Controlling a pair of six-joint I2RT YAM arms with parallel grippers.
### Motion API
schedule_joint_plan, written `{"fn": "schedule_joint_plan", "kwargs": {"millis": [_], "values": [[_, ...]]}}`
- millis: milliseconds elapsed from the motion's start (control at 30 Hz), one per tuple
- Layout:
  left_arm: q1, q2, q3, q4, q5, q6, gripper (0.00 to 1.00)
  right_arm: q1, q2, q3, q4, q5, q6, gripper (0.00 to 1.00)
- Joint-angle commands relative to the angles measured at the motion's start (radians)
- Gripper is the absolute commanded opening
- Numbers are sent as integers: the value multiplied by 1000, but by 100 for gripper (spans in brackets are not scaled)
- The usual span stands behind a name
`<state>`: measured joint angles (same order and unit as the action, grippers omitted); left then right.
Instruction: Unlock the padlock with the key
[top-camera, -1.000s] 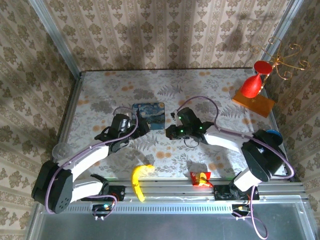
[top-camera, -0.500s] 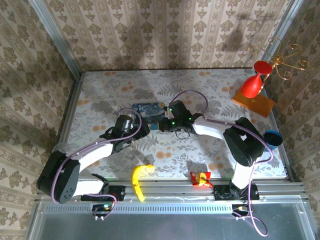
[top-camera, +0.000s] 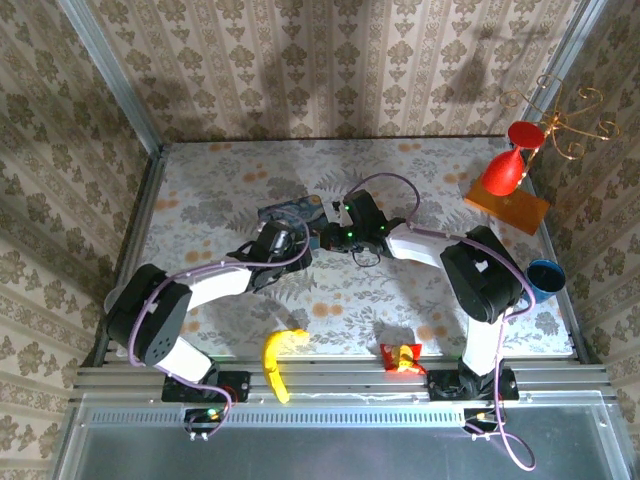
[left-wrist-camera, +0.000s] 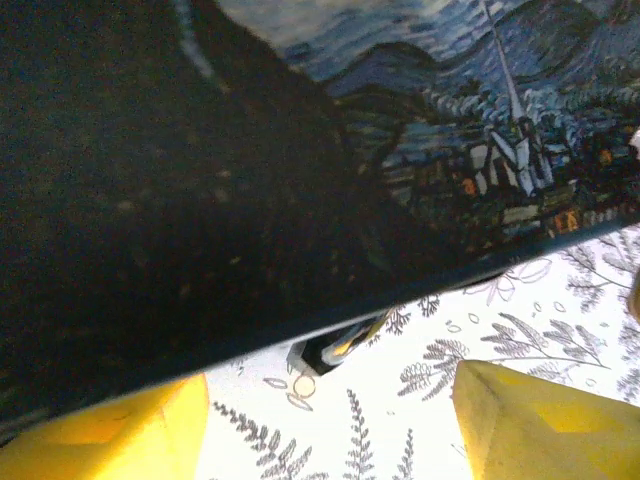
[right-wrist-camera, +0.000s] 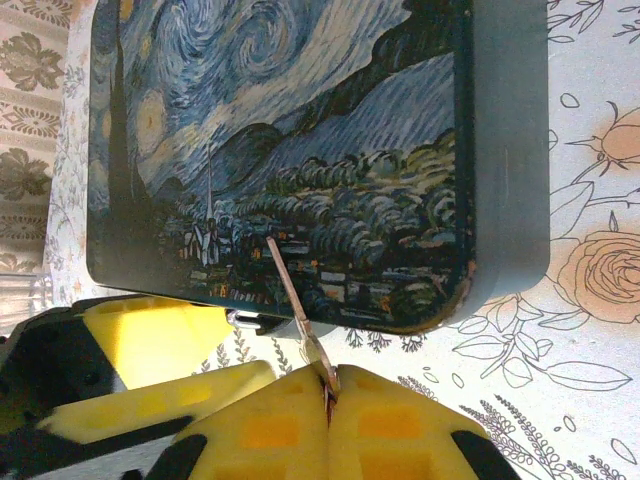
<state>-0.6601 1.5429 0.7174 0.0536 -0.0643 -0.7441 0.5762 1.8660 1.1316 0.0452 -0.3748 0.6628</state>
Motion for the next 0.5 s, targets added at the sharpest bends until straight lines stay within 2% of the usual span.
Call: {"fn": "schedule_joint_plan", "kwargs": {"millis": [0, 100, 367, 467], "values": [[-35, 32, 47, -27, -153, 14, 66, -7, -20, -9, -13, -2, 12, 0], [-49, 65, 61, -25, -198, 8, 64, -15, -70, -52, -7, 10, 18, 0], [-52, 138, 82, 33, -141, 26, 61, -39, -247, -182, -28, 72, 20, 0], [-57, 166, 102, 26, -159, 21, 61, -47, -305, -222, -35, 93, 23, 0]]}}
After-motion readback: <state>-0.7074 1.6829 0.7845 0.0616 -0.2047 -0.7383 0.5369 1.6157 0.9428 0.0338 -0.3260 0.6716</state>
